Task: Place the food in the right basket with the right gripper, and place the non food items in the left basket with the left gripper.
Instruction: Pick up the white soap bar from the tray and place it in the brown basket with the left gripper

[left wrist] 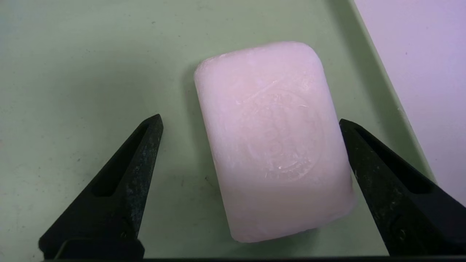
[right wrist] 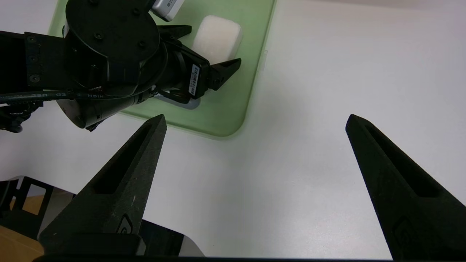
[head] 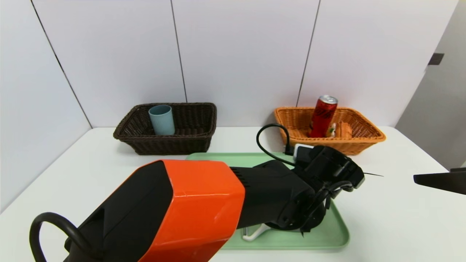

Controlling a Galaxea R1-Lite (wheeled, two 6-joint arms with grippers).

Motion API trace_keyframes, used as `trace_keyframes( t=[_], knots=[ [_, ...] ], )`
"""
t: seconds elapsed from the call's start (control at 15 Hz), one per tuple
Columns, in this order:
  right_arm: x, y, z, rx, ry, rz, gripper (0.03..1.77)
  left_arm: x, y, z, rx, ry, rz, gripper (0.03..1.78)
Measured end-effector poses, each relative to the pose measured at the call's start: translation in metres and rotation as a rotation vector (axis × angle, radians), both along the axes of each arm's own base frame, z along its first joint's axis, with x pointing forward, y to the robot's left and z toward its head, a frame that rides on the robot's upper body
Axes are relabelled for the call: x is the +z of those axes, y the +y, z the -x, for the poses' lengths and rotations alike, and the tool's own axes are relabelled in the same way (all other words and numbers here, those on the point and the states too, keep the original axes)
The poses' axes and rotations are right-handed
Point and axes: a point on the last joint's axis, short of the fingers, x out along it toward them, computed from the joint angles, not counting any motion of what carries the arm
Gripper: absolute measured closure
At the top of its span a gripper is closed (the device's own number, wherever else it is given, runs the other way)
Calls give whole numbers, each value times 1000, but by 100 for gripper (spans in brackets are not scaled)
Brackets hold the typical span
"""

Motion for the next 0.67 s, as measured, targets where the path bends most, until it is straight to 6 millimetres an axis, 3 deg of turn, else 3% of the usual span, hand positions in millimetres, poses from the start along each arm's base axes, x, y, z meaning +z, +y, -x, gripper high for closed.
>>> trace_keyframes(
  t=[0.2,0.47,0.67],
  knots=[
    [0,0,0,0,0,1,10,-1,0,0,0,0,-1,12],
    [0,0,0,1,-1,0,10,-2,-1,0,0,2,-3,74],
    [0,0,1,1,-3,-1,10,-2,-1,0,0,1,-3,80]
  ],
)
